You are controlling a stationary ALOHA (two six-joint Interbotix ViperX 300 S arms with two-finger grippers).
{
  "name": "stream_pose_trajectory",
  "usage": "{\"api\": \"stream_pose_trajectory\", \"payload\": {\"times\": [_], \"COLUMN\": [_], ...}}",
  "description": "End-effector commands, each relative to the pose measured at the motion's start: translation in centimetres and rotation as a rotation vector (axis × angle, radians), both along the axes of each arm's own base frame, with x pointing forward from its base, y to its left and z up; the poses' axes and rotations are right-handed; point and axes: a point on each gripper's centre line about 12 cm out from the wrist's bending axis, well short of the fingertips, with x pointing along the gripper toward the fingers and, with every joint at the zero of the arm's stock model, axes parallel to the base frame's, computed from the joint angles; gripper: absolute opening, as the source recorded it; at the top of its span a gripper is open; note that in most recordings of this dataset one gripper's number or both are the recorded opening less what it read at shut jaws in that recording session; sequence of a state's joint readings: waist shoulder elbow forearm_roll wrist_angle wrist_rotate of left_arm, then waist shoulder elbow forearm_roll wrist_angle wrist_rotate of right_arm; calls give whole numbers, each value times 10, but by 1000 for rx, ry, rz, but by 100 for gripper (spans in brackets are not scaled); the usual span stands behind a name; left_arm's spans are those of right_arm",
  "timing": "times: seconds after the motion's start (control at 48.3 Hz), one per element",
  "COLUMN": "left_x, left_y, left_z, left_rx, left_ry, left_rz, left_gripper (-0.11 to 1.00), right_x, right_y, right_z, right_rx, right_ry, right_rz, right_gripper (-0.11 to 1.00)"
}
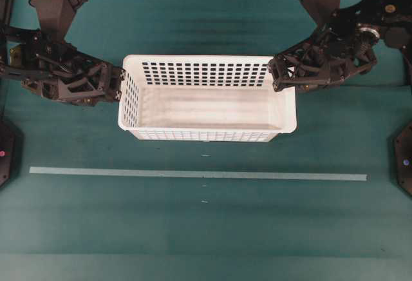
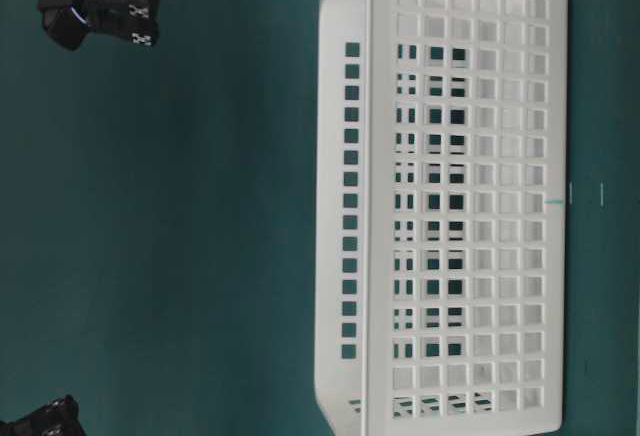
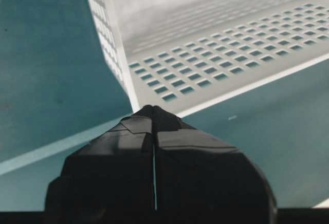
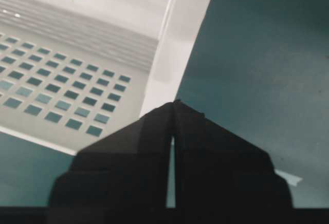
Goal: Lift the white basket with both hands.
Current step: 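Move both grippers inward to the basket's left and right short rims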
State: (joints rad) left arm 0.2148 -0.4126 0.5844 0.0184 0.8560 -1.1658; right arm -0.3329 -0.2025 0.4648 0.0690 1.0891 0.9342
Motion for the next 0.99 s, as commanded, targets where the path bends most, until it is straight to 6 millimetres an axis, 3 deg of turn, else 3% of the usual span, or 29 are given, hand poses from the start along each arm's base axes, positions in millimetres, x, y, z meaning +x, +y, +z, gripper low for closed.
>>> {"api": "stream_pose_trajectory", "payload": {"times": [0.0, 0.145, 0.249, 0.332, 0.414, 0.518, 0.601, 0.974], "left_x": [0, -1, -3, -5, -6, -4, 0, 12], "left_y": [1, 1, 0, 0, -1, 0, 1, 14], "left_z": [9, 7, 4, 4, 4, 2, 0, -26], "left_rx": [9, 9, 9, 11, 12, 15, 16, 5], "left_ry": [-28, -25, -17, -30, -54, -75, -81, -27], "left_rz": [1, 0, -1, 0, 4, 7, 7, 40], "left_gripper": [-2, 3, 12, 28, 51, 81, 96, 95], "right_x": [0, 1, 2, 3, 4, 7, 8, 12], "right_y": [-1, -3, -5, -5, -6, -7, -7, -9], "right_z": [1, -1, -3, -6, -11, -15, -19, -38], "right_rx": [-8, -7, -2, 4, 9, 11, 16, 23], "right_ry": [-15, -29, -36, -34, -34, -46, -44, -27], "right_rz": [-3, -28, -66, -93, -114, -139, -157, -176], "right_gripper": [12, 35, 64, 84, 97, 97, 97, 97]}}
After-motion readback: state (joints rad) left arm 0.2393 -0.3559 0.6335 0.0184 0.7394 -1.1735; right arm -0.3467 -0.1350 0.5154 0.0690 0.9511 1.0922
